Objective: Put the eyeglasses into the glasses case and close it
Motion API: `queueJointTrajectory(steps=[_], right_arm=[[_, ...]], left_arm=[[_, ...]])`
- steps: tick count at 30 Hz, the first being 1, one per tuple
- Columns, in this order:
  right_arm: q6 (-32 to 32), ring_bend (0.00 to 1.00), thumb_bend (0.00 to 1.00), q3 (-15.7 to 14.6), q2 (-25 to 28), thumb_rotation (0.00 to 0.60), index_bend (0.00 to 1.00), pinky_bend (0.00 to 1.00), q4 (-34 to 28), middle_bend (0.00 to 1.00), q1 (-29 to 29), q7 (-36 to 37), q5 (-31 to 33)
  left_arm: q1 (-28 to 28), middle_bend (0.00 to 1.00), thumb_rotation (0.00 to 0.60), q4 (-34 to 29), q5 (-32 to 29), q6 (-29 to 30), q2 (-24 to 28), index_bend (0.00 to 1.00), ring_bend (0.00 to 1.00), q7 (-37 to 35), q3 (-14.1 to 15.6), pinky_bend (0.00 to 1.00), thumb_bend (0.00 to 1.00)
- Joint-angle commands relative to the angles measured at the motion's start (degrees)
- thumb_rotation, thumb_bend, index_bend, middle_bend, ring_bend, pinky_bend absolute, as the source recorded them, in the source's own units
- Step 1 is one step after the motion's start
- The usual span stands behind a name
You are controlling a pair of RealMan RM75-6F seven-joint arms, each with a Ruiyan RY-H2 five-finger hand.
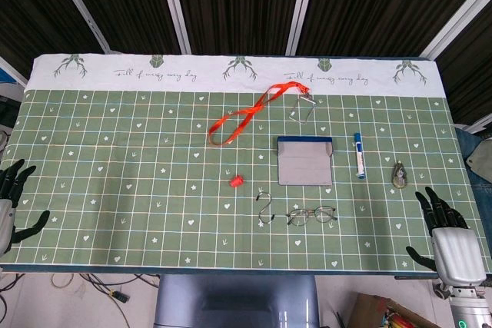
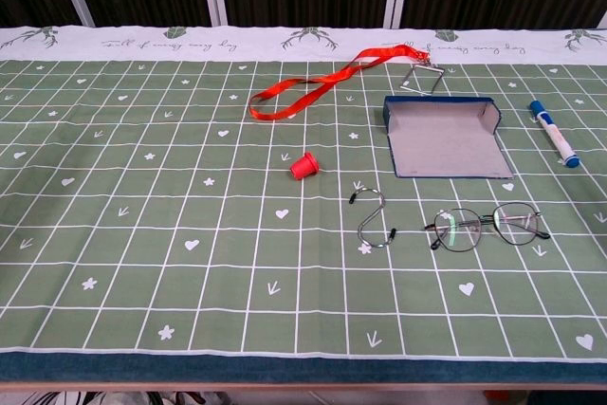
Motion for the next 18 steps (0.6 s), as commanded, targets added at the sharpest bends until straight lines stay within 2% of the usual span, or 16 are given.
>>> queueJointTrajectory(steps=[1, 18], right_arm=[[-0.15, 0.15, 0.07, -0.04, 0.02, 0.600, 0.04, 0.25, -0.04, 0.00, 0.02, -0.04, 0.06], [-1.36, 0.15, 0.07, 0.14, -0.15, 0.600, 0.04, 0.25, 0.02, 0.00, 0.41, -0.08, 0.84]], left_arm=[[0.03, 0.00, 0.600, 0.22, 0.24, 0.21, -0.03, 0.10, 0.00, -0.38, -0.02, 0.00, 0.28], [0.04, 0.00, 0.600, -0.03, -0.70, -0.15, -0.03, 0.10, 0.00, -0.06, -0.20, 0.00, 0.28]])
